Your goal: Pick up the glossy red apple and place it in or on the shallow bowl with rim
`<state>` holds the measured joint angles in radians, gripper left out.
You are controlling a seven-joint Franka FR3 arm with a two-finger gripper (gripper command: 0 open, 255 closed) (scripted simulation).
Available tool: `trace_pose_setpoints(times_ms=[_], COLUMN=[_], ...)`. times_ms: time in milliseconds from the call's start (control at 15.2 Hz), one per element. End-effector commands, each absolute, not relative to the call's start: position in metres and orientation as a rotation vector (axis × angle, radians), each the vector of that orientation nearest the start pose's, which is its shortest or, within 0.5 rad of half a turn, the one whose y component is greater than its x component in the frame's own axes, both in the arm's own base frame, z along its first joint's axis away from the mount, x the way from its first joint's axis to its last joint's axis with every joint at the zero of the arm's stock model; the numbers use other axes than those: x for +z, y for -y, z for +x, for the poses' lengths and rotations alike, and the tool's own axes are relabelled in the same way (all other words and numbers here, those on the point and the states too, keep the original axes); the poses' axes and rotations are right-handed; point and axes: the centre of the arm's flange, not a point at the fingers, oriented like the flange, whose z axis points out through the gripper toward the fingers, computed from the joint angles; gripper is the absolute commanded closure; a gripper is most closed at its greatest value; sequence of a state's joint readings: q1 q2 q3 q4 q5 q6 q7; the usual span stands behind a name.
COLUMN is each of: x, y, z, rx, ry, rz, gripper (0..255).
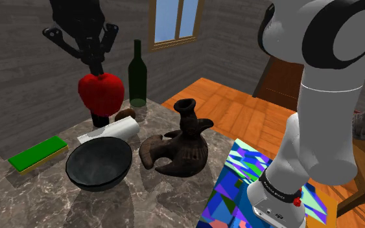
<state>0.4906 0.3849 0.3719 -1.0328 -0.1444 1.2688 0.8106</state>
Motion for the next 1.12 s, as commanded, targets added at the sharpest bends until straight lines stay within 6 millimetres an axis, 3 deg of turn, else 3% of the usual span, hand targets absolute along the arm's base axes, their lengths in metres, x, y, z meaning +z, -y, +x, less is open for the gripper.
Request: trace_pose_setpoints(times_ms=[0,66,1056], x=[0.629,0.631,0.552], y=[-0.449,-0.460,-0.460], z=[0.453,0.448,0.448], rx=[0.135,0.135,0.135], ry=[-0.001,-0.001,-0.001], rz=[-3.235,-3.235,-3.235], gripper=[255,255,255])
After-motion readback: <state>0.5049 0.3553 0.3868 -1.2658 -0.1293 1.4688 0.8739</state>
